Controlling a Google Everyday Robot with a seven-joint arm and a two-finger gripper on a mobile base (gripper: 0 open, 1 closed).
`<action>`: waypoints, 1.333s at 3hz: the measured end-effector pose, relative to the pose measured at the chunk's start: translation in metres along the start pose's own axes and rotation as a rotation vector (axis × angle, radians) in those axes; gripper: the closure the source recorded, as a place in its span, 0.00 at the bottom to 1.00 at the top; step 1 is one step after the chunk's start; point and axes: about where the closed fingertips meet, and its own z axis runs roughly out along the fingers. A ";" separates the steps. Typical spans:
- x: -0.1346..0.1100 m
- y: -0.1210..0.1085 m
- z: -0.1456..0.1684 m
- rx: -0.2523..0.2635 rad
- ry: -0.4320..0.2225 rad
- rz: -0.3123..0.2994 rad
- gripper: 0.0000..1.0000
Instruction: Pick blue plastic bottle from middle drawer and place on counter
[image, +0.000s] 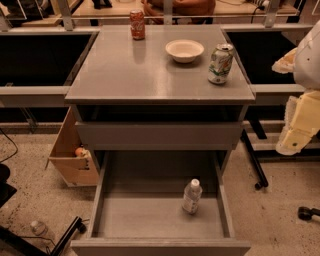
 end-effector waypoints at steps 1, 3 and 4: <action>0.000 0.000 0.000 0.000 0.000 0.000 0.00; 0.008 0.048 0.082 -0.040 -0.229 0.136 0.00; 0.016 0.089 0.133 -0.055 -0.371 0.185 0.00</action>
Offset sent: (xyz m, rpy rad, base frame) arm -0.0085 0.0067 -0.0748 0.2885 0.0087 -0.0966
